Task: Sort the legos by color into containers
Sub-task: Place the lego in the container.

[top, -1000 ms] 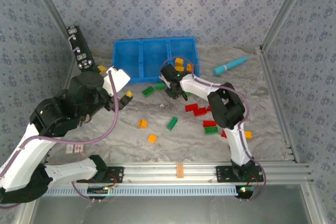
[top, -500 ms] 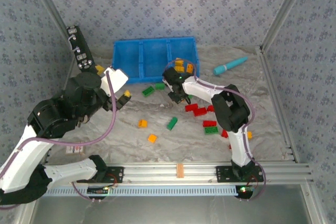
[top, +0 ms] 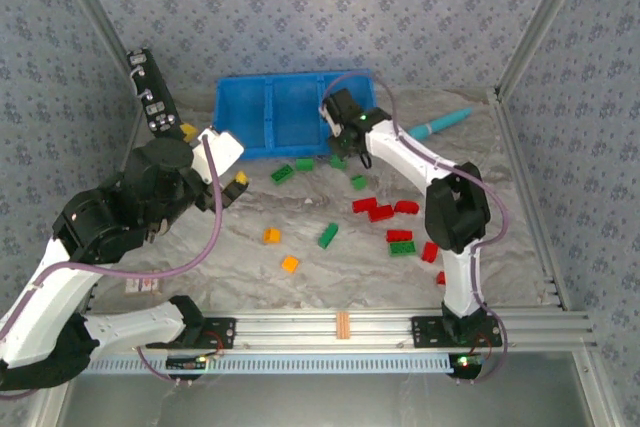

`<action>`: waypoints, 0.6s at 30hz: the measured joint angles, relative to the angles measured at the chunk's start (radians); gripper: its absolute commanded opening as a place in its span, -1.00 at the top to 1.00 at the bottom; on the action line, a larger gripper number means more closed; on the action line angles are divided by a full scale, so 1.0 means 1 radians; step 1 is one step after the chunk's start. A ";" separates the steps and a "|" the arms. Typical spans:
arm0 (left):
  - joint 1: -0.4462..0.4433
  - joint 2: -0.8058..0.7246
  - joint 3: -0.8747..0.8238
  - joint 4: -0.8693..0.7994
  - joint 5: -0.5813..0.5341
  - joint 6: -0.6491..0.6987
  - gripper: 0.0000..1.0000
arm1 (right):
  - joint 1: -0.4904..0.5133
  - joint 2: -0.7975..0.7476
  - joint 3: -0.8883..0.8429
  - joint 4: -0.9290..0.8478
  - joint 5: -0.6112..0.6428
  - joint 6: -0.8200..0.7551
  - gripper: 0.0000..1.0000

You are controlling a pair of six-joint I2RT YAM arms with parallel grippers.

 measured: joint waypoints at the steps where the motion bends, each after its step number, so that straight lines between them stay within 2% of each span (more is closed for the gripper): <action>1: 0.000 0.000 0.000 0.000 -0.002 0.003 -1.00 | -0.014 0.015 0.042 0.004 0.000 -0.004 0.62; 10: 0.005 0.002 0.000 0.000 -0.011 0.006 -1.00 | -0.093 0.255 0.375 0.007 -0.005 -0.032 0.58; 18: 0.011 0.025 0.000 0.000 -0.011 0.017 -1.00 | -0.117 0.417 0.501 -0.025 -0.035 -0.031 0.35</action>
